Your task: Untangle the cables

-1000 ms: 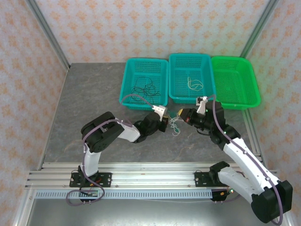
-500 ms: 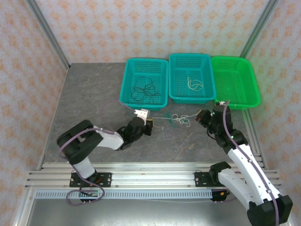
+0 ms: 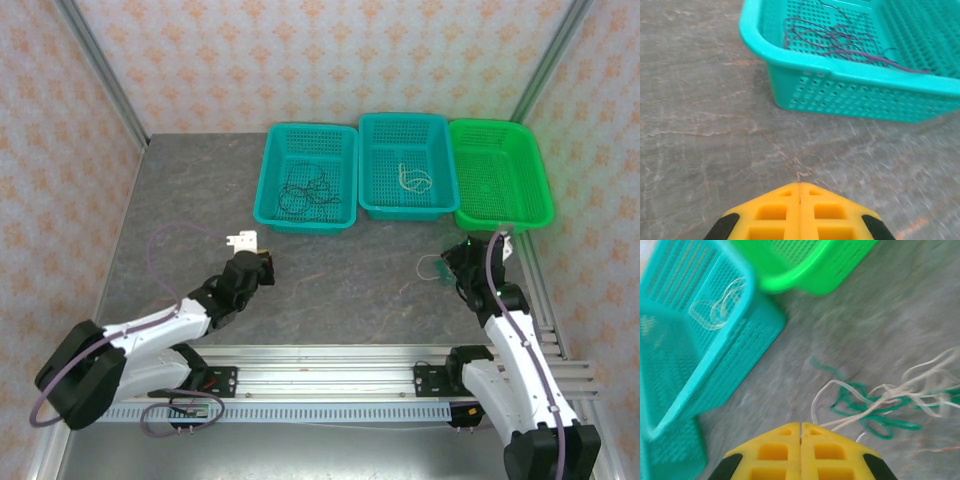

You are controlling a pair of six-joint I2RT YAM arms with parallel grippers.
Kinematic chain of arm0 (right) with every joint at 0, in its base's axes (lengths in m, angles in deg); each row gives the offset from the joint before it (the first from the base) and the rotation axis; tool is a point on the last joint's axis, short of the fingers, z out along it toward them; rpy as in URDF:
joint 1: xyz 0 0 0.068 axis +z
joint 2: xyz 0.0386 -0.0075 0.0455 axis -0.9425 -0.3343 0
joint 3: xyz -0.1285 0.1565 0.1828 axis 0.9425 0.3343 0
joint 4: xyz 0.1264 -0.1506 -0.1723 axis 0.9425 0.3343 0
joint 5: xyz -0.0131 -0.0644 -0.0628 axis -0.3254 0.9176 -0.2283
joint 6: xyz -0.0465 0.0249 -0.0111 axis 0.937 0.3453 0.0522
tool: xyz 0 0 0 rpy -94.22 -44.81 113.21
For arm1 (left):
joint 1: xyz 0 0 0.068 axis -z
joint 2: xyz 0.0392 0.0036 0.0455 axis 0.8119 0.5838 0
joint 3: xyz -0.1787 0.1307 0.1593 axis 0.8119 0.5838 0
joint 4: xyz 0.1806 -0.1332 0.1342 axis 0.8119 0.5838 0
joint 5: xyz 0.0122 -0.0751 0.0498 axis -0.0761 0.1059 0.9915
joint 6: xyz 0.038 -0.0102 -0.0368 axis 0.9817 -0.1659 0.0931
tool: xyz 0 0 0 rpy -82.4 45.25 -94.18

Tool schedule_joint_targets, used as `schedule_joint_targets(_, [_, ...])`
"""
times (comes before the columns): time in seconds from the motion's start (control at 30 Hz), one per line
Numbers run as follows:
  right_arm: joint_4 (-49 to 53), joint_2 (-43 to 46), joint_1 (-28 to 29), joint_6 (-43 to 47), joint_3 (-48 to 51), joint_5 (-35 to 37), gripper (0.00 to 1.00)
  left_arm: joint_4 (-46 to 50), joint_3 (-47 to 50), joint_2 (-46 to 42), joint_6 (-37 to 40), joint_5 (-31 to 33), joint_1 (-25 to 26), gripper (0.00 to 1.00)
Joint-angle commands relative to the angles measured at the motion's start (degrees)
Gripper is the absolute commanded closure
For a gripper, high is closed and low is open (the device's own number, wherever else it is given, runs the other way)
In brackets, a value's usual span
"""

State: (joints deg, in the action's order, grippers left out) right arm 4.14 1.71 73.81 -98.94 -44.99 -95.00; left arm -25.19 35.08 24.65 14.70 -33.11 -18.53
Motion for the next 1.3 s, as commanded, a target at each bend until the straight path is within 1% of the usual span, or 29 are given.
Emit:
schedule_joint_targets(0.0, [-15.6, -1.6, 0.0, 0.0, 2.4, -21.8, 1.00, -1.7, 0.8, -3.8, 2.5, -12.1, 0.1, 1.00])
schedule_joint_targets(0.03, [-17.3, -2.8, 0.0, -0.4, 2.1, -25.5, 1.00, -2.3, 0.5, -4.7, 2.5, -14.8, 0.1, 0.97])
schedule_joint_targets(0.13, [-16.3, -5.8, 1.0, 2.0, -1.0, -32.9, 1.00, -3.3, -1.3, -7.4, 3.5, -20.8, 0.2, 0.77])
schedule_joint_targets(0.17, [-15.8, -6.5, 1.7, 2.7, -2.1, -34.6, 1.00, -3.4, -2.0, -7.9, 4.3, -22.8, 0.2, 0.71])
schedule_joint_targets(0.23, [-15.3, -7.7, 4.5, 4.1, -4.6, -37.5, 1.00, -2.9, -4.7, -8.1, 6.7, -28.1, 0.6, 0.55])
schedule_joint_targets(0.3, [-14.4, -8.6, 8.2, 5.6, -7.1, -37.8, 1.00, -1.3, -8.1, -6.8, 9.8, -31.5, 2.2, 0.46])
schedule_joint_targets(0.33, [-14.1, -9.1, 9.8, 6.1, -8.2, -37.9, 1.00, -0.5, -10.1, -5.8, 11.4, -31.8, 3.5, 0.43])
schedule_joint_targets(0.4, [-14.4, -10.5, 13.5, 7.1, -10.4, -37.6, 1.00, -0.7, -13.0, -2.8, 14.4, -31.0, 7.5, 0.39])
schedule_joint_targets(0.47, [-15.5, -12.2, 16.4, 6.8, -11.8, -36.5, 1.00, -5.6, -14.3, 1.1, 14.3, -30.2, 10.1, 0.33])
schedule_joint_targets(0.53, [-17.2, -13.8, 18.5, 5.4, -12.7, -35.5, 1.00, -11.1, -15.5, 6.2, 13.3, -29.8, 11.2, 0.29])
schedule_joint_targets(0.6, [-20.0, -15.6, 20.9, 3.4, -13.2, -34.7, 1.00, -14.2, -17.5, 11.7, 13.0, -27.0, 11.6, 0.26])
schedule_joint_targets(0.7, [-23.1, -17.8, 24.9, 1.7, -14.3, -34.0, 1.00, -20.7, -18.9, 18.3, 11.2, -19.2, 11.8, 0.26])
schedule_joint_targets(0.73, [-23.7, -18.4, 26.0, 1.5, -14.7, -33.7, 1.00, -22.4, -19.4, 20.1, 10.8, -18.4, 11.7, 0.25])
schedule_joint_targets(0.77, [-24.1, -19.1, 27.0, 1.1, -15.1, -33.4, 1.00, -23.7, -20.4, 22.1, 10.7, -19.0, 11.6, 0.26])
schedule_joint_targets(0.87, [-26.5, -19.9, 28.5, -1.3, -15.1, -32.7, 1.00, -26.0, -24.1, 27.9, 9.3, -23.3, 11.8, 0.28])
schedule_joint_targets(0.93, [-28.0, -19.8, 29.0, -2.8, -14.5, -31.6, 1.00, -28.9, -25.2, 31.5, 7.0, -22.7, 11.8, 0.30])
schedule_joint_targets(0.97, [-29.1, -19.6, 29.2, -3.6, -14.1, -31.2, 1.00, -30.4, -25.5, 33.3, 5.6, -21.2, 11.8, 0.32])
schedule_joint_targets(1.1, [-30.1, -17.8, 29.5, -5.4, -13.1, -29.4, 1.00, -31.8, -26.8, 37.9, 1.2, -14.1, 11.7, 0.47])
schedule_joint_targets(1.2, [-29.2, -15.2, 29.5, -5.3, -13.1, -27.6, 1.00, -30.3, -27.7, 39.8, -0.1, -11.3, 11.7, 0.59])
schedule_joint_targets(1.27, [-27.3, -12.8, 29.4, -5.0, -13.6, -24.3, 1.00, -28.8, -27.7, 40.6, -0.3, -10.0, 11.7, 0.64])
